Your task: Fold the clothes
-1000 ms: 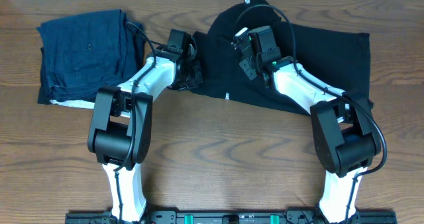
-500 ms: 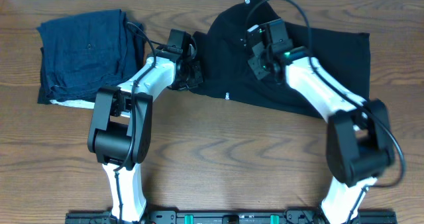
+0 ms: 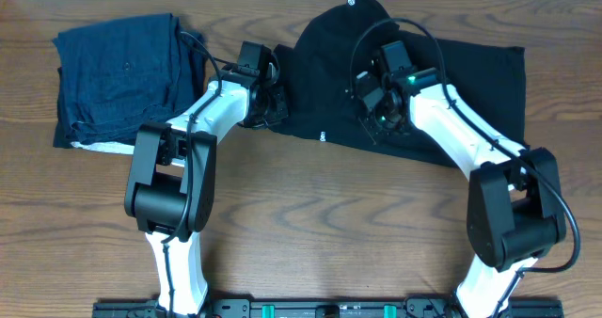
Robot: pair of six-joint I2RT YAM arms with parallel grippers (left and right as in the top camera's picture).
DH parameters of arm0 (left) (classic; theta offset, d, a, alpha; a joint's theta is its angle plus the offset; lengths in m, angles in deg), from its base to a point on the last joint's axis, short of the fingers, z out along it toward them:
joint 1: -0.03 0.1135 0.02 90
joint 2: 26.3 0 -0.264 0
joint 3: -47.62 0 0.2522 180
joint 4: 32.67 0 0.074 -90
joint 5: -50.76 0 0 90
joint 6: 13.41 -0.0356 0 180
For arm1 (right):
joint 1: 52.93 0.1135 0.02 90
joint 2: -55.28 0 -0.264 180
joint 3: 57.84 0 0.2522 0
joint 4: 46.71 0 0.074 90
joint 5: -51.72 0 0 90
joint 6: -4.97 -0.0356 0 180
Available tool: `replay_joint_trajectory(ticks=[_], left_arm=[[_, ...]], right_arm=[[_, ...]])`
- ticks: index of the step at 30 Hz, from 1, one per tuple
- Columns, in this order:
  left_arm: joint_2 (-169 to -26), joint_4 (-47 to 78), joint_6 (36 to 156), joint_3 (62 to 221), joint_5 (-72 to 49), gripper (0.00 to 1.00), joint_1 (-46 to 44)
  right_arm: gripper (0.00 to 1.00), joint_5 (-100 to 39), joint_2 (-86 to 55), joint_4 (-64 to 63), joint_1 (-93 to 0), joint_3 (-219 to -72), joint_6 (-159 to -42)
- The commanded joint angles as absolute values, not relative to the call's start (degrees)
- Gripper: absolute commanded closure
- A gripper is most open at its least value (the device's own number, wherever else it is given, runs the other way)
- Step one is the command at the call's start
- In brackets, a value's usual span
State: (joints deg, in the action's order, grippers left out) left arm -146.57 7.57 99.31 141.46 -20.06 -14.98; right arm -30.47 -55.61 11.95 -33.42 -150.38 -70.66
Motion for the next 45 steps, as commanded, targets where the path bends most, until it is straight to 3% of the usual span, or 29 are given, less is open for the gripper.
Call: replay_joint_trajectory(ticks=[1, 14, 29, 36, 41, 45], left_arm=[[-148.82, 7.84, 99.59, 140.85, -20.43, 0.93, -14.78], [-148.82, 7.84, 99.57, 140.85, -20.43, 0.93, -14.78], [-148.82, 7.84, 99.57, 140.85, -20.67, 0.93, -14.78], [-148.82, 7.84, 99.35, 140.85, -20.87, 0.93, -14.78], [-148.82, 7.81, 99.39, 140.85, -20.87, 0.93, -14.78], [-148.82, 7.81, 99.37, 140.85, -20.84, 0.93, -14.78]], right_arm=[[0.98, -29.92, -57.53, 11.01, -33.86, -149.44, -69.79], [0.99, -39.67, -63.04, 3.47, -37.00, -149.42, -73.96], [0.93, -39.83, -63.02, -6.08, -44.11, -150.07, -76.45], [0.99, -38.56, -59.17, 1.42, -47.21, -156.35, -80.95], [0.92, -33.47, -54.19, 10.07, -48.24, -157.94, -82.18], [0.98, -34.86, -53.66, 21.31, -49.02, -157.61, -87.16]])
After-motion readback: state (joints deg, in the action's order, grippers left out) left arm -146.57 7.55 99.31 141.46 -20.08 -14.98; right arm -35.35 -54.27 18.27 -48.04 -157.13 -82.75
